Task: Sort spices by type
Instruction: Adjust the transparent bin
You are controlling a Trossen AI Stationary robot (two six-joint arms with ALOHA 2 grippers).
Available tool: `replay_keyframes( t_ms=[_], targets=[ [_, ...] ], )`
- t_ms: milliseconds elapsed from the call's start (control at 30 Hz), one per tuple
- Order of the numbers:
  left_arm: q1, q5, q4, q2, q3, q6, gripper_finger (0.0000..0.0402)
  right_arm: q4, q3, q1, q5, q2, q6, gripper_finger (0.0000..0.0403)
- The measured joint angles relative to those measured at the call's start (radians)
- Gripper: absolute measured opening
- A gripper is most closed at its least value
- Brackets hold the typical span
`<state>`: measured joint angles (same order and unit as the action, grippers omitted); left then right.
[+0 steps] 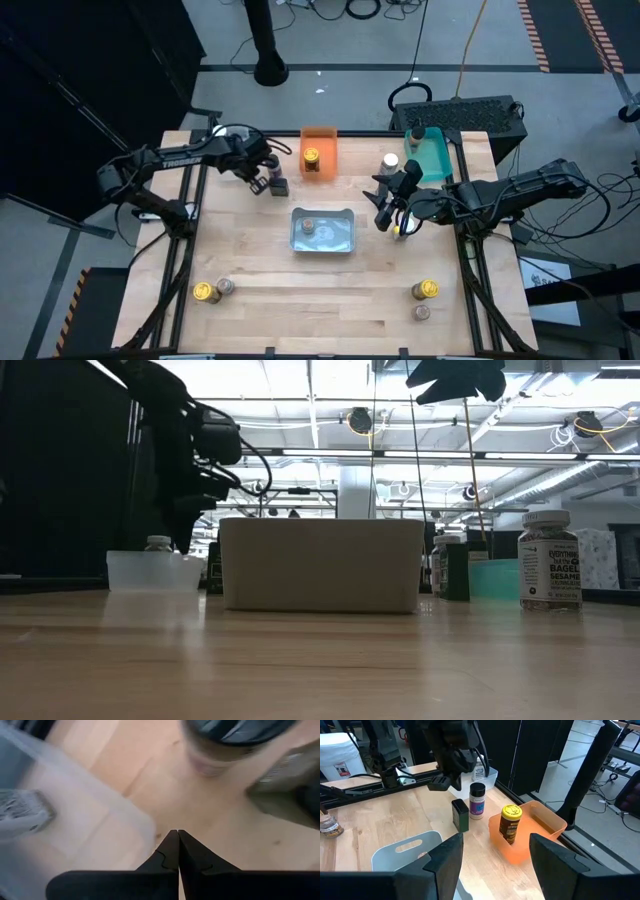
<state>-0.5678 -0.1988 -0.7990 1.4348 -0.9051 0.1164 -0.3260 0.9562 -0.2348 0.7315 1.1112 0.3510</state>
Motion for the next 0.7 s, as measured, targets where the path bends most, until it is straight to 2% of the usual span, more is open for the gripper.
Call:
replay_keyframes(
  t_ms=[267, 700],
  targets=[
    [-0.001, -0.082, -0.001, 0.03, 0.0, 0.009, 0.0002, 0.0, 0.0, 0.0, 0.0, 0.0, -0.003, 0.021],
    [-0.001, -0.145, -0.079, 0.034, 0.0, 0.035, 0.0002, -0.001, 0.0, 0.0, 0.0, 0.0, -0.004, 0.021]
  ],
)
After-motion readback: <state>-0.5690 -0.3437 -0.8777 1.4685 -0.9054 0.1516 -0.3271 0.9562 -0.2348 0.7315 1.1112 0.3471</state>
